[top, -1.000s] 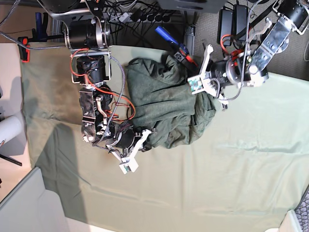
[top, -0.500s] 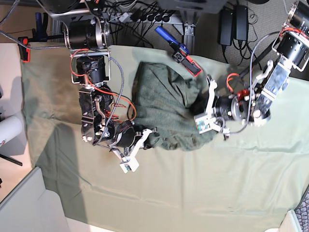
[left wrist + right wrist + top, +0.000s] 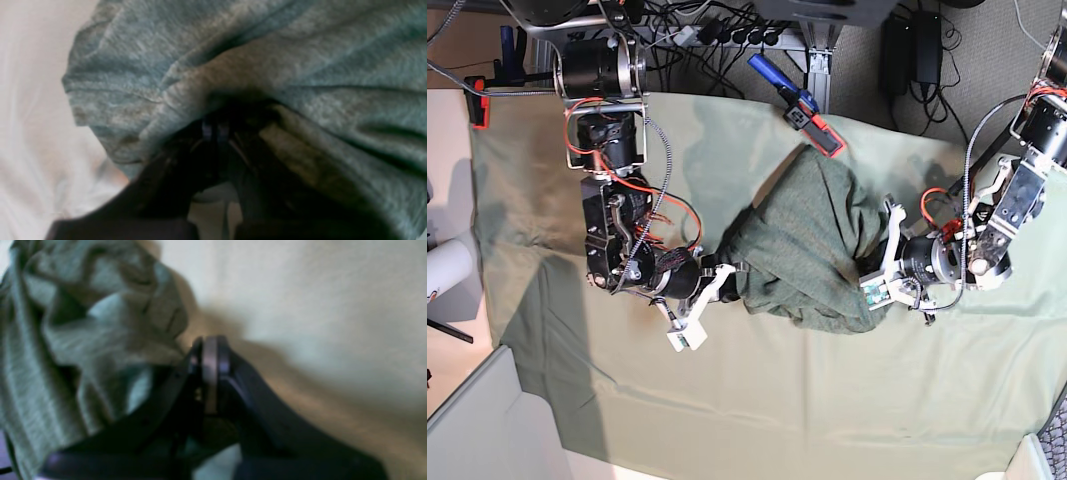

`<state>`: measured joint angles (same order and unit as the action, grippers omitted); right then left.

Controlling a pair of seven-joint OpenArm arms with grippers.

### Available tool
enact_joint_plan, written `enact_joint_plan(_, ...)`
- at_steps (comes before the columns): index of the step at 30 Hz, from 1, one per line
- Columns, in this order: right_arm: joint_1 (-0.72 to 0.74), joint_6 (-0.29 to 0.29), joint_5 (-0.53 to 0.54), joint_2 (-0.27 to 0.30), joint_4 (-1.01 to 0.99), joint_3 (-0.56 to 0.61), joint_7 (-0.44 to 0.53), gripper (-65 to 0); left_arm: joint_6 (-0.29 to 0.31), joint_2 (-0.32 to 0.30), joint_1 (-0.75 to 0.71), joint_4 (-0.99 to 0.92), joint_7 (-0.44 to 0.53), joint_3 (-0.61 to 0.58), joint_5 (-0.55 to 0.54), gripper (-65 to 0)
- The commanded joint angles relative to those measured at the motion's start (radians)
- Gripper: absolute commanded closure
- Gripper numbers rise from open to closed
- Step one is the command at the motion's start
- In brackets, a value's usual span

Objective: Fold the T-shirt properly
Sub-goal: 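Grasp the bundled shirt with both grippers and tuck its edges under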

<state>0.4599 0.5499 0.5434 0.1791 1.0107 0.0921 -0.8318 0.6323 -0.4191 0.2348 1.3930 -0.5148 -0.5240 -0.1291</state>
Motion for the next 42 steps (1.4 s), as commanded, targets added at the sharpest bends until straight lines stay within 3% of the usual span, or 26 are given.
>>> enact_joint_plan(1, 0.013, 0.017, 0.019, -0.004, 0.015, 0.000, -0.011, 0.0, -0.037, -0.017, 0.027, 0.000, -0.034, 0.008, 0.043, 0.0)
enact_joint_plan(8, -0.037, 0.023, 0.029, -0.019, 0.048, 0.001, -0.017, 0.0, -0.073, -0.080, 0.067, 0.025, -0.039, 0.008, 0.039, 0.0)
enact_joint_plan(15, -0.034, 0.023, 0.029, 0.010, 0.090, 0.000, -0.006, 0.0, -0.072, -0.183, 0.066, 0.204, -0.100, 0.008, -0.090, 0.0)
enact_joint_plan(23, -0.034, 0.022, 0.009, 0.010, 0.093, -0.014, 0.005, 0.0, -0.108, -0.210, 0.061, 0.284, -0.146, 0.044, -0.108, 0.0)
enact_joint_plan(27, -0.031, 0.022, -0.021, 0.009, 0.094, -0.058, 0.037, 0.0, -0.104, -0.210, 0.055, 0.284, -0.182, 0.124, -0.194, 0.0)
enact_joint_plan(32, -0.001, 0.023, -0.021, 0.009, 0.094, -0.109, 0.039, 0.0, -0.027, -0.210, 0.007, 0.284, -0.192, 0.299, -0.374, 0.0)
enact_joint_plan(35, 0.022, 0.023, -0.020, 0.009, 0.094, -0.112, 0.039, 0.0, 0.066, -0.200, -0.033, 0.284, -0.227, 0.388, -0.509, 0.0)
enact_joint_plan(39, 0.032, 0.023, -0.019, 0.008, 0.094, -0.112, 0.039, 0.0, 0.066, -0.172, -0.072, 0.283, -0.299, 0.403, -0.603, -0.1)
enact_joint_plan(42, 0.032, 0.023, -0.020, 0.003, 0.094, -0.112, 0.039, 0.0, 0.066, -0.156, -0.106, 0.283, -0.313, 0.403, -0.612, -21.5)
